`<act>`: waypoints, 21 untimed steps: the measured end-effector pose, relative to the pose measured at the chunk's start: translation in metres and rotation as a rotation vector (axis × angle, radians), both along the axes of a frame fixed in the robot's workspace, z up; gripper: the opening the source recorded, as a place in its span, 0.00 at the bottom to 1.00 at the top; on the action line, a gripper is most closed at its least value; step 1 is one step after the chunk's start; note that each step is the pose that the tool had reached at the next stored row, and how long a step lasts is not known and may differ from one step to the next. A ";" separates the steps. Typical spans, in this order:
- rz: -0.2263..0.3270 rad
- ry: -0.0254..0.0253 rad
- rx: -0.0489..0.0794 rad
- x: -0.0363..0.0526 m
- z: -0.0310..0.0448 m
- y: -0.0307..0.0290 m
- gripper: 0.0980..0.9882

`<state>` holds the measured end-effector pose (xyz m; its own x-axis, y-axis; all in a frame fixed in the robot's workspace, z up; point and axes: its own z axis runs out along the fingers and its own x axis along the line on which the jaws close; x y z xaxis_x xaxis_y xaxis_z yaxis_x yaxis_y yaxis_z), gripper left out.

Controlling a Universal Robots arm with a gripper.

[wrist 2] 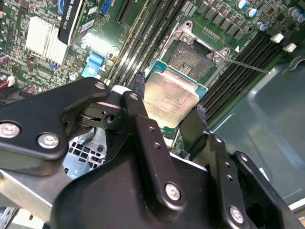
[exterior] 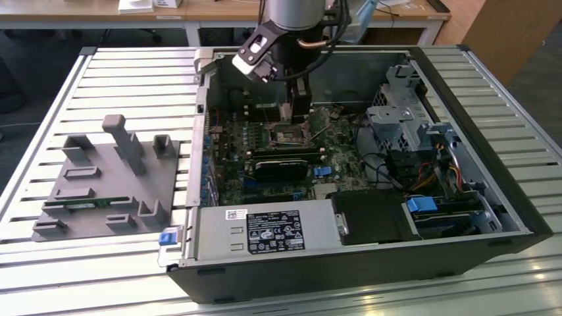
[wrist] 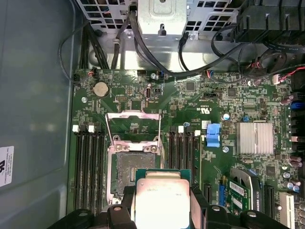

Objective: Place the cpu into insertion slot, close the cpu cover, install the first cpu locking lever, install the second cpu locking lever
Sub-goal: 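Place the cpu into insertion slot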

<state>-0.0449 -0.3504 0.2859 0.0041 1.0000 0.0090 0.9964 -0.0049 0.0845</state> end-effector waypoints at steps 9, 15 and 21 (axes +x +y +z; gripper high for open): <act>0.000 0.0000 0.000 0.0000 -0.0032 0.0000 0.50; 0.000 0.0000 0.000 0.0000 -0.0045 0.0000 0.50; 0.000 -0.0001 0.000 0.0000 -0.0062 0.0000 0.50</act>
